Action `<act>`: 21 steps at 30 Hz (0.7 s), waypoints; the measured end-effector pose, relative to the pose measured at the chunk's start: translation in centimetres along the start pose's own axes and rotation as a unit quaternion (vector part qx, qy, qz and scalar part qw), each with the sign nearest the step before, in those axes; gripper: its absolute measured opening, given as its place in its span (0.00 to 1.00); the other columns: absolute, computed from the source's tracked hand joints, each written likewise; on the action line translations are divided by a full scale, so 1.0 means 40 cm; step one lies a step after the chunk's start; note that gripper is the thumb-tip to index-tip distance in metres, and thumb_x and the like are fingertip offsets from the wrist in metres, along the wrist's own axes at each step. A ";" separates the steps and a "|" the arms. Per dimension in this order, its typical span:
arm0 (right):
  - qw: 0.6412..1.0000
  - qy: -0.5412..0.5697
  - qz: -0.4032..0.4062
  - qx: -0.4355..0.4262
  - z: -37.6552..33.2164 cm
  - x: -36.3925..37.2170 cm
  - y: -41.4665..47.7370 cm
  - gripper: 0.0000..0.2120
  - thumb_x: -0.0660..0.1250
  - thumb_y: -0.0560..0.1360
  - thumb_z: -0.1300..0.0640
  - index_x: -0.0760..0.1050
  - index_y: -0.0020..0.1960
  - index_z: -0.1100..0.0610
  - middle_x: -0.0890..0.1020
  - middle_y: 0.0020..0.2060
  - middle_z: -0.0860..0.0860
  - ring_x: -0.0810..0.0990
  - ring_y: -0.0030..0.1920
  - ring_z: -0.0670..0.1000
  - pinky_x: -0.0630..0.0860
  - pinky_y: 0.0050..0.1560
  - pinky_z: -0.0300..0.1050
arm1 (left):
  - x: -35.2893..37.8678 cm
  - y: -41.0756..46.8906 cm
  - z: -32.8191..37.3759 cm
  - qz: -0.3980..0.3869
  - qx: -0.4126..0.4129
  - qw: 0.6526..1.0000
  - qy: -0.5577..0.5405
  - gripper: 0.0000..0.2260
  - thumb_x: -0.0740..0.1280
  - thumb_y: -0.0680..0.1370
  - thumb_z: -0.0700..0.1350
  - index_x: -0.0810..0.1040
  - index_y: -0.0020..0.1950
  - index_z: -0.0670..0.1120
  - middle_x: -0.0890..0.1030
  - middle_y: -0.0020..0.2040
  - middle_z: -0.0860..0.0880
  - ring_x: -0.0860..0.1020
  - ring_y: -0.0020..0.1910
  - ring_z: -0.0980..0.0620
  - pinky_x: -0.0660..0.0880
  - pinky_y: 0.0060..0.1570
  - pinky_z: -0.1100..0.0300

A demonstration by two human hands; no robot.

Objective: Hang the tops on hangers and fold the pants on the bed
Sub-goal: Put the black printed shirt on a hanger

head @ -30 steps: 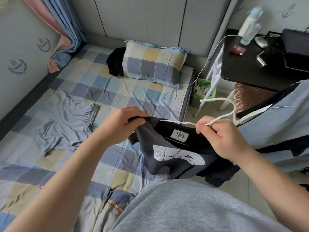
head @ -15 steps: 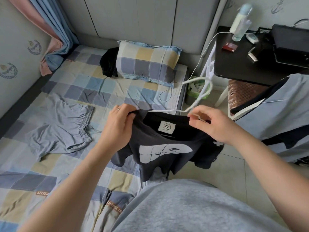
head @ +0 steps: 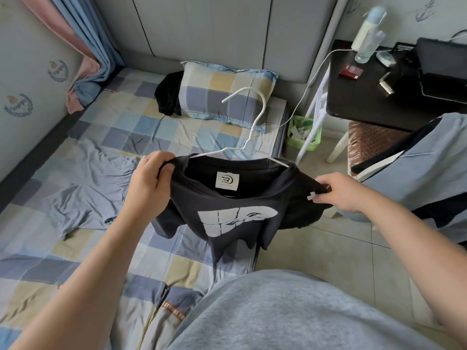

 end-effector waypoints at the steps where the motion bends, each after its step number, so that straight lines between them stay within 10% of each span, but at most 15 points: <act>1: 1.000 -0.015 -0.003 0.001 -0.003 -0.004 -0.001 0.03 0.74 0.74 0.57 0.81 0.43 0.51 0.84 0.39 0.52 0.82 0.45 0.57 0.78 0.52 0.54 | -0.002 0.000 -0.004 0.000 -0.001 1.000 0.007 0.08 0.61 0.82 0.33 0.77 0.57 0.39 0.74 0.46 0.56 0.72 0.49 0.47 0.69 0.51 0.53; 8: 0.991 0.042 0.107 -0.064 -0.055 -0.097 -0.030 0.05 0.72 0.76 0.54 0.79 0.43 0.45 0.81 0.39 0.45 0.80 0.42 0.49 0.74 0.43 0.45 | -0.024 0.008 -0.017 0.012 0.003 1.000 0.013 0.08 0.62 0.81 0.34 0.77 0.57 0.41 0.75 0.49 0.53 0.72 0.50 0.50 0.65 0.51 0.60; 17: 0.951 0.247 0.118 -0.144 -0.204 -0.037 -0.057 0.07 0.69 0.78 0.61 0.82 0.54 0.62 0.81 0.51 0.60 0.79 0.54 0.58 0.73 0.59 0.46 | 0.034 0.015 0.033 0.010 0.008 1.000 -0.009 0.09 0.58 0.81 0.42 0.77 0.57 0.45 0.76 0.50 0.54 0.72 0.52 0.51 0.65 0.51 0.62; 21: 0.947 0.227 0.152 -0.168 -0.220 -0.046 -0.067 0.09 0.66 0.81 0.58 0.83 0.57 0.55 0.85 0.51 0.47 0.81 0.54 0.46 0.73 0.55 0.29 | 0.051 0.003 0.039 -0.011 0.015 1.000 -0.003 0.09 0.58 0.81 0.41 0.77 0.56 0.44 0.76 0.49 0.54 0.72 0.50 0.50 0.64 0.50 0.66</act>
Point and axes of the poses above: each hand's wrist, its own y-axis towards the middle knuckle, its own x-axis out of the palm, z = x × y, the point moved 7 cm from there along y, towards the middle knuckle
